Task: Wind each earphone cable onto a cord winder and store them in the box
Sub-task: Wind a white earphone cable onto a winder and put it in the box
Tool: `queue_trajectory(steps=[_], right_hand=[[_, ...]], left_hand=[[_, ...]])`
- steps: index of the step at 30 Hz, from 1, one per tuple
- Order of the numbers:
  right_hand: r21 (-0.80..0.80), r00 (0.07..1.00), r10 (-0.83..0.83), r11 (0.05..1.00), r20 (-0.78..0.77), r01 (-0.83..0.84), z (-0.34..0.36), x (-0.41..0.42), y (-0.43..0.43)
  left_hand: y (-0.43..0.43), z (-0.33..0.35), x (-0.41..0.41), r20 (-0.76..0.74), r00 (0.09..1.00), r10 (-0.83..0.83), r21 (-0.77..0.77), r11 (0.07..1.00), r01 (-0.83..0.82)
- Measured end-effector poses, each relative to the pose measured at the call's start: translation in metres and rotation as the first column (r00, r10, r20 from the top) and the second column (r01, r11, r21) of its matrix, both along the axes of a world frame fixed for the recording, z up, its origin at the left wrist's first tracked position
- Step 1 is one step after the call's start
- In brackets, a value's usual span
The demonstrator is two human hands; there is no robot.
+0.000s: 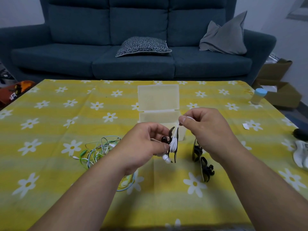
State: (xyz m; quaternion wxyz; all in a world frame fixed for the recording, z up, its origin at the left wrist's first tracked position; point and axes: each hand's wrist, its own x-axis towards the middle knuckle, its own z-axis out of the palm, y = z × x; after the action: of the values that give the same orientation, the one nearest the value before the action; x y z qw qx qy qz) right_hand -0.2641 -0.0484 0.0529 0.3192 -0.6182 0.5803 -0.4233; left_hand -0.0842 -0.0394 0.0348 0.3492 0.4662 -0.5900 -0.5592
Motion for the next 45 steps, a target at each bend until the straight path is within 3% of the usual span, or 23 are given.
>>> queue_trajectory(steps=[9,17,23,28,34,39,42,45], right_hand=[[-0.031,0.949,0.239,0.971,0.203,-0.238,0.010,0.001,0.009],[-0.016,0.997,0.044,0.999,0.068,-0.043,-0.002,0.002,0.000],[0.176,0.997,0.024,0.984,0.077,-0.037,-0.011,0.000,-0.004],[0.400,0.977,0.201,0.892,0.070,-0.212,-0.019,0.005,0.001],[0.445,0.923,0.363,0.811,0.128,-0.381,-0.018,0.013,0.007],[0.394,0.911,0.412,0.841,-0.023,-0.370,-0.012,0.013,0.011],[0.353,0.903,0.399,0.877,-0.158,-0.326,-0.008,0.010,0.012],[0.340,0.892,0.411,0.879,-0.187,-0.334,-0.004,0.009,0.014]], left_hand=[[-0.003,-0.002,0.000,-0.010,0.997,0.078,0.115,0.990,-0.076],[0.001,0.000,0.000,-0.008,0.999,-0.038,0.039,0.999,0.038],[0.001,0.000,0.000,-0.144,0.988,-0.050,0.008,0.999,0.052],[-0.002,0.002,0.001,-0.288,0.956,0.058,0.035,0.998,-0.050],[-0.008,0.006,0.005,-0.300,0.915,0.271,0.057,0.962,-0.266],[-0.009,0.001,0.008,-0.088,0.942,0.325,-0.055,0.942,-0.330],[-0.010,0.001,0.008,-0.095,0.938,0.333,-0.005,0.942,-0.335],[-0.009,0.002,0.010,-0.089,0.939,0.333,0.027,0.943,-0.332]])
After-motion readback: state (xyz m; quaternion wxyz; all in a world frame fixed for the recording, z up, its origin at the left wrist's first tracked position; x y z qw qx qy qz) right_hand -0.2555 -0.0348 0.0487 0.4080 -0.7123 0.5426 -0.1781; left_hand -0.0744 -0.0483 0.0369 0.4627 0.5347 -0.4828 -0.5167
